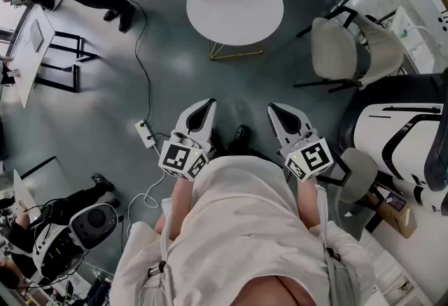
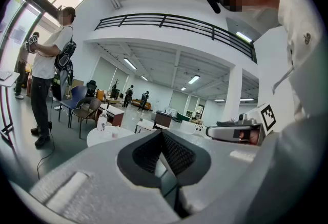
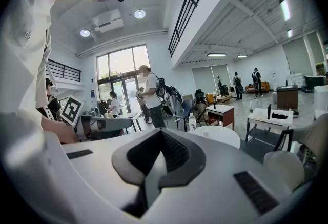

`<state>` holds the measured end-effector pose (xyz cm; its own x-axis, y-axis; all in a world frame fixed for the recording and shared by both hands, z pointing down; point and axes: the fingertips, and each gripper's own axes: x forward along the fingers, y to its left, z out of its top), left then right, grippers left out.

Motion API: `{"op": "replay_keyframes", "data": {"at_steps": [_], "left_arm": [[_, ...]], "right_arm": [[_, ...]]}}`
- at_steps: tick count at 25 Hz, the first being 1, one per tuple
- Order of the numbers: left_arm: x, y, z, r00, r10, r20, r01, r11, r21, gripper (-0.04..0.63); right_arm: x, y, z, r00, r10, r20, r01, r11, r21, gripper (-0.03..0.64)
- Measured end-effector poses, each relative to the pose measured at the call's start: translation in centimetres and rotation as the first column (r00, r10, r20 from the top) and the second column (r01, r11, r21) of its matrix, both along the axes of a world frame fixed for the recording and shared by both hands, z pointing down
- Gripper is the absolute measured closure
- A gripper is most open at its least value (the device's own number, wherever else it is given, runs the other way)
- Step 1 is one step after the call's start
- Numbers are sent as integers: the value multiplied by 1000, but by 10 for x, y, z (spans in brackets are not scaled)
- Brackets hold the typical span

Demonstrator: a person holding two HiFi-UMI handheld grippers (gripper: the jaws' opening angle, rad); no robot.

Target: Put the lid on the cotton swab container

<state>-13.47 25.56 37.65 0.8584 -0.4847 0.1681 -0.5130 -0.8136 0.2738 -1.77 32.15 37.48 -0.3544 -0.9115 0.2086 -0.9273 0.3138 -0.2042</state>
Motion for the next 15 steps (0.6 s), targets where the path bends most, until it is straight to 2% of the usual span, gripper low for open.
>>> {"op": "replay_keyframes", "data": {"at_steps": [15], "left_arm": [[1,12,-2,1000,-6,9,6,1000,6,586]], "right_arm": [[6,18,-3,998,53,36,-54,998,20,611]]}}
